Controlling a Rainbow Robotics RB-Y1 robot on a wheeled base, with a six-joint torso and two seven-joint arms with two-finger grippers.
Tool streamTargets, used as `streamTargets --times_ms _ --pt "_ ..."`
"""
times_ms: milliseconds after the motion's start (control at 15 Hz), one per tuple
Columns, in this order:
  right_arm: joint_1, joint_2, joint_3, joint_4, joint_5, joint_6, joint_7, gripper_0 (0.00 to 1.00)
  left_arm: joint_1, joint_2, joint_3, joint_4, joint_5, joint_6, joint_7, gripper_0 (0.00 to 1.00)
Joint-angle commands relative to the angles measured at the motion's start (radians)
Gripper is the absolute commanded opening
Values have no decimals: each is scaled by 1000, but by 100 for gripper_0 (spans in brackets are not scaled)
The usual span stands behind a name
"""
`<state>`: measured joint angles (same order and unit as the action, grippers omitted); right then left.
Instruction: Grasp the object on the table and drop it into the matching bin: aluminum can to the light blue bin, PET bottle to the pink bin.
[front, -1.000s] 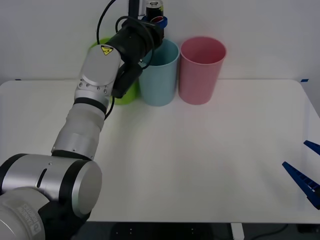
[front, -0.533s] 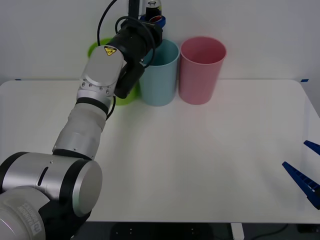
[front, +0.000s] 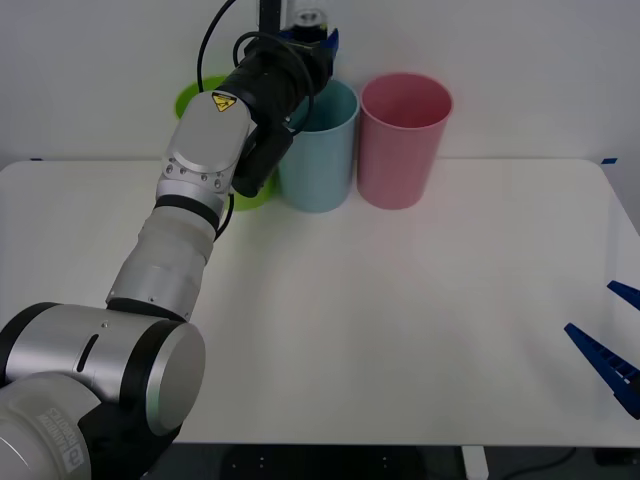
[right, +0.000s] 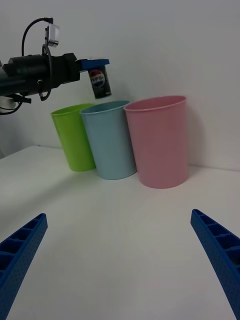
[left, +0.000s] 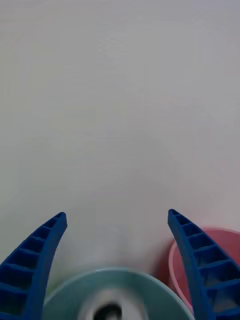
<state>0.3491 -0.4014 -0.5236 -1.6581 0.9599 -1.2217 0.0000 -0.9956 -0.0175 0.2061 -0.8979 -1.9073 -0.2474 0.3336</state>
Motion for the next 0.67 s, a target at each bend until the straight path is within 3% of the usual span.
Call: streamTargets --times_ms 67,667 --pt "0 0 0 0 0 0 0 100 2 0 -2 -1 13 0 -1 100" --pt "0 0 0 0 0 0 0 100 12 0 -5 1 73 -26 -5 100"
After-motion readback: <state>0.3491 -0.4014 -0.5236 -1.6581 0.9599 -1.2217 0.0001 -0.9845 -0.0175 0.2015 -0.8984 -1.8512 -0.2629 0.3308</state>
